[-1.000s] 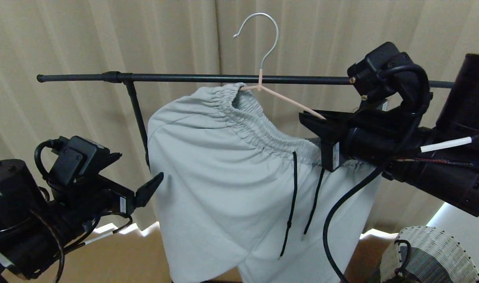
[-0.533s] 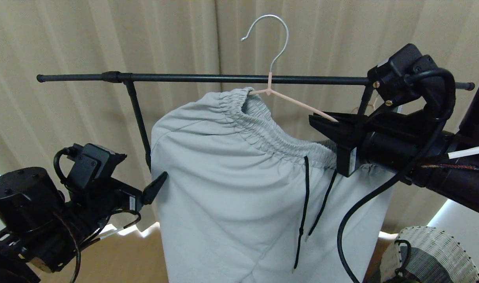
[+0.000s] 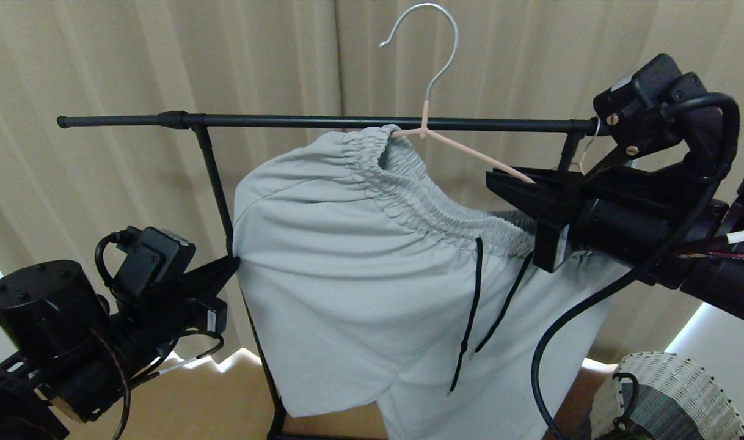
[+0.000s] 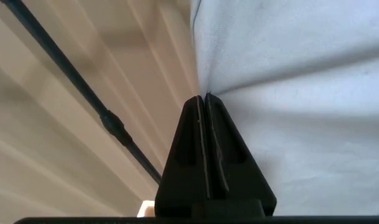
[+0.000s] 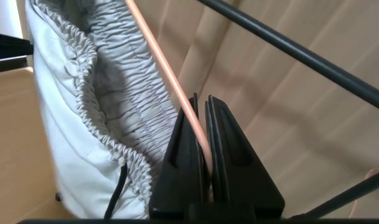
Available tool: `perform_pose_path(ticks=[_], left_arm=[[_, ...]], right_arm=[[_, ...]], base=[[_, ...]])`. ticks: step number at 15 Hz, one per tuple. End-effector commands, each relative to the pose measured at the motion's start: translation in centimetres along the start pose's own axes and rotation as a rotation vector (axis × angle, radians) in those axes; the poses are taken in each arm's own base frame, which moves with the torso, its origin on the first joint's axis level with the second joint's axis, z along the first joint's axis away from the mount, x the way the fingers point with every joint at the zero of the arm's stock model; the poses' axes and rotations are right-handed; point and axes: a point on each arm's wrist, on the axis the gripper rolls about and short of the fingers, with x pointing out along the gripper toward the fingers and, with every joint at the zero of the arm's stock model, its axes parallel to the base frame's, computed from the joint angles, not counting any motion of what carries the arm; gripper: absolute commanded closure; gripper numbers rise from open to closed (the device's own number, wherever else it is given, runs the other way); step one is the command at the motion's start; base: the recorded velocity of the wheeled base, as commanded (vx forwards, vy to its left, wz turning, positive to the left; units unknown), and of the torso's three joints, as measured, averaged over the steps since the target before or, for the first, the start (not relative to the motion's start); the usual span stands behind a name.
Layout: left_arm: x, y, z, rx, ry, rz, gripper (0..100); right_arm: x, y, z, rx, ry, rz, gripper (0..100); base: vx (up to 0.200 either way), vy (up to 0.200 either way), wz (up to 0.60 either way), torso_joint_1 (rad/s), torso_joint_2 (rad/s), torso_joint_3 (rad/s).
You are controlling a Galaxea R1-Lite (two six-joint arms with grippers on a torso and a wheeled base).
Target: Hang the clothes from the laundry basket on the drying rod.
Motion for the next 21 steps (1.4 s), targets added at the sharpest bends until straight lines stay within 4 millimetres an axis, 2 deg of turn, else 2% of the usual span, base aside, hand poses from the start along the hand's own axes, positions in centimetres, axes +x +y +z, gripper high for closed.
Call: perform_pose_path(ticks=[1, 6, 11, 12, 17, 20, 21], left_arm=[[0.0, 0.1, -0.1, 0.001, 0.002, 0.007, 100], [-0.8, 3.0, -1.3, 0.005, 0.027, 0.147, 100], [-1.0, 3.0, -1.4, 0.008, 0.035, 0.149, 100], [-1.1, 3.0, -1.5, 0.008, 0.036, 0.148, 0], [-3.2, 2.6, -0.8, 0.017, -0.045, 0.162, 0], [-5.2, 2.9, 1.3, 0.02, -0.146, 0.204, 0], [-6.4, 2.9, 1.7, 0.015, -0.124, 0.211, 0]], right_arm=[[-0.5, -0.3, 0.3, 0.002, -0.012, -0.012, 100], [-2.3, -2.2, 0.3, 0.008, -0.025, -0.081, 100], [-2.6, -2.4, 0.3, 0.009, -0.028, -0.09, 100], [-2.6, -2.4, 0.1, 0.008, -0.017, -0.087, 100], [-2.6, -2.0, -1.2, 0.0, 0.036, -0.083, 100], [-2.4, -2.7, -2.7, -0.004, 0.095, -0.119, 100], [-2.1, -3.2, -3.5, -0.004, 0.135, -0.144, 100]], base=[[0.0, 0.0, 0.0, 0.0, 0.0, 0.0], [0.0, 0.0, 0.0, 0.0, 0.0, 0.0], [0.0, 0.0, 0.0, 0.0, 0.0, 0.0], [0.0, 0.0, 0.0, 0.0, 0.0, 0.0], [0.0, 0.0, 0.0, 0.0, 0.0, 0.0], [0.0, 0.0, 0.0, 0.0, 0.0, 0.0], [0.0, 0.0, 0.0, 0.0, 0.0, 0.0]])
